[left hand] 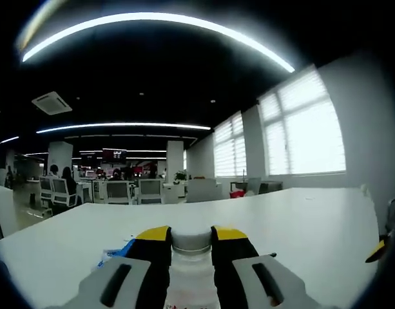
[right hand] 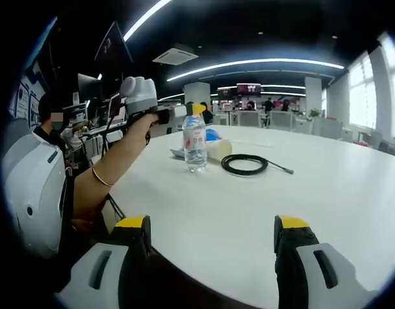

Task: Arrange the tabletop items into an orderly group along one side of the table until the central work area is clear of visible clutter.

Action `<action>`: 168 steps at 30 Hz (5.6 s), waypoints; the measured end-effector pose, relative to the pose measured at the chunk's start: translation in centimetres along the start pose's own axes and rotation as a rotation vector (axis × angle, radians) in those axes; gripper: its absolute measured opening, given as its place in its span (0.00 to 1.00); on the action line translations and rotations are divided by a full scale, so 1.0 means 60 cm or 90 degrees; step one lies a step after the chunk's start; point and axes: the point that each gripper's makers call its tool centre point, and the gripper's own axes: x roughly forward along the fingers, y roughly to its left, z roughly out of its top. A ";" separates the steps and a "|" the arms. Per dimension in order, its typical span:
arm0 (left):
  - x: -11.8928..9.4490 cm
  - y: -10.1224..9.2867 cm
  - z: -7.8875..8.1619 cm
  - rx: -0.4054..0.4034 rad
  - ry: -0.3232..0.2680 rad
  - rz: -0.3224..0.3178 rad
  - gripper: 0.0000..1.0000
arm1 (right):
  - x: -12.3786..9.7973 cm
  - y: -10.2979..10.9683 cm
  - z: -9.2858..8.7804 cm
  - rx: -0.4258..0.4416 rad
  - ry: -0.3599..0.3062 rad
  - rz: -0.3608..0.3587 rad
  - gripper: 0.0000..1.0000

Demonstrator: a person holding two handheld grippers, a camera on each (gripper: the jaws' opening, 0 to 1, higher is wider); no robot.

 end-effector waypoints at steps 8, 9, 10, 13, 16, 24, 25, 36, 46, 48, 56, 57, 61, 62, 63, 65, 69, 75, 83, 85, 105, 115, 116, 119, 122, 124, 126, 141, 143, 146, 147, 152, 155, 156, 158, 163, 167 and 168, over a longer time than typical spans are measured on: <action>0.000 0.001 0.001 -0.001 0.006 -0.010 0.21 | -0.004 -0.002 0.002 -0.001 -0.002 -0.006 0.75; 0.000 0.002 0.001 -0.001 0.007 -0.011 0.21 | -0.004 -0.001 0.002 -0.002 -0.001 -0.006 0.75; 0.001 0.001 0.001 0.001 0.009 -0.018 0.21 | -0.004 -0.001 0.002 -0.002 0.000 -0.006 0.75; 0.002 0.003 0.002 -0.001 0.013 -0.024 0.21 | -0.005 0.000 0.001 -0.004 0.003 -0.005 0.75; 0.002 0.005 0.004 0.002 0.014 -0.025 0.21 | -0.005 -0.002 0.002 -0.004 0.003 -0.007 0.75; -0.003 0.019 0.036 -0.012 -0.003 -0.035 0.21 | 0.000 -0.001 0.003 -0.007 0.009 -0.006 0.75; -0.003 0.020 0.039 -0.012 -0.004 -0.035 0.21 | 0.001 -0.001 0.004 -0.008 0.009 -0.005 0.75; -0.018 0.074 0.058 -0.024 0.001 -0.014 0.21 | 0.010 0.003 0.006 -0.009 0.010 0.001 0.75; -0.035 0.126 0.077 -0.012 0.004 0.016 0.21 | 0.017 0.012 0.016 -0.014 0.005 0.007 0.75; -0.038 0.138 0.077 -0.013 0.006 0.022 0.21 | 0.018 0.015 0.017 -0.016 0.005 0.008 0.75; -0.050 0.191 0.071 0.001 0.023 0.058 0.21 | 0.021 0.024 0.020 -0.019 0.008 0.009 0.75; -0.052 0.198 0.071 0.003 0.023 0.062 0.21 | 0.022 0.025 0.020 -0.019 0.008 0.009 0.75; -0.062 0.228 0.071 -0.001 0.022 0.085 0.21 | 0.026 0.029 0.023 -0.023 0.012 0.008 0.74; -0.064 0.233 0.072 -0.002 0.020 0.091 0.21 | 0.027 0.031 0.023 -0.025 0.013 0.008 0.74; -0.065 0.238 0.073 0.005 0.018 0.094 0.21 | 0.028 0.033 0.024 -0.028 0.014 0.010 0.74; -0.066 0.248 0.073 0.009 0.025 0.098 0.21 | 0.028 0.037 0.026 -0.031 0.015 0.011 0.74; -0.070 0.269 0.071 0.014 0.025 0.108 0.20 | 0.031 0.040 0.029 -0.033 0.014 0.010 0.74; -0.077 0.313 0.047 -0.011 0.043 0.127 0.20 | 0.039 0.045 0.028 -0.036 0.027 0.009 0.74; -0.079 0.338 0.028 -0.014 0.066 0.135 0.20 | 0.054 0.053 0.030 -0.040 0.034 0.014 0.74; -0.079 0.341 0.025 -0.021 0.069 0.136 0.20 | 0.058 0.055 0.029 -0.042 0.037 0.017 0.74; -0.082 0.338 0.022 0.002 0.026 0.142 0.21 | 0.066 0.052 0.018 -0.044 0.057 0.029 0.74; -0.083 0.345 0.018 -0.017 0.016 0.147 0.27 | 0.058 0.042 0.013 -0.031 0.053 0.019 0.74; -0.082 0.344 0.017 -0.021 0.017 0.145 0.30 | 0.057 0.042 0.012 -0.030 0.052 0.019 0.74; -0.083 0.344 0.017 -0.022 0.012 0.150 0.37 | 0.057 0.042 0.011 -0.029 0.053 0.018 0.74; -0.082 0.341 0.013 -0.022 0.016 0.153 0.42 | 0.058 0.043 0.010 -0.028 0.052 0.019 0.74; -0.081 0.338 0.011 -0.023 0.015 0.155 0.52 | 0.059 0.043 0.009 -0.027 0.053 0.021 0.74; -0.082 0.343 0.005 -0.024 0.022 0.180 0.65 | 0.060 0.044 0.008 -0.029 0.055 0.024 0.74; -0.071 0.340 -0.012 -0.023 0.040 0.190 0.68 | 0.058 0.038 0.003 -0.023 0.056 0.021 0.73; -0.070 0.342 -0.018 -0.018 0.051 0.189 0.65 | 0.059 0.038 0.001 -0.023 0.059 0.021 0.73; -0.068 0.342 -0.019 -0.030 0.049 0.177 0.56 | 0.061 0.040 0.000 -0.023 0.060 0.023 0.72; -0.068 0.342 -0.016 -0.032 0.045 0.174 0.53 | 0.061 0.040 0.000 -0.022 0.060 0.024 0.72; -0.065 0.339 -0.007 -0.024 0.036 0.160 0.39 | 0.061 0.038 -0.002 -0.020 0.062 0.021 0.72; -0.064 0.337 -0.009 -0.021 0.041 0.160 0.38 | 0.060 0.037 -0.004 -0.020 0.065 0.019 0.72; -0.064 0.336 -0.008 -0.028 0.039 0.157 0.37 | 0.060 0.037 -0.004 -0.020 0.065 0.018 0.72; -0.064 0.336 -0.008 -0.034 0.037 0.154 0.35 | 0.060 0.037 -0.004 -0.018 0.065 0.018 0.72; -0.075 0.343 -0.009 -0.026 0.039 0.171 0.26 | 0.060 0.034 -0.005 -0.018 0.067 0.016 0.72; -0.076 0.346 -0.011 -0.024 0.043 0.170 0.24 | 0.062 0.036 -0.007 -0.020 0.070 0.018 0.71; -0.076 0.346 -0.011 -0.028 0.042 0.170 0.23 | 0.062 0.037 -0.007 -0.020 0.071 0.020 0.71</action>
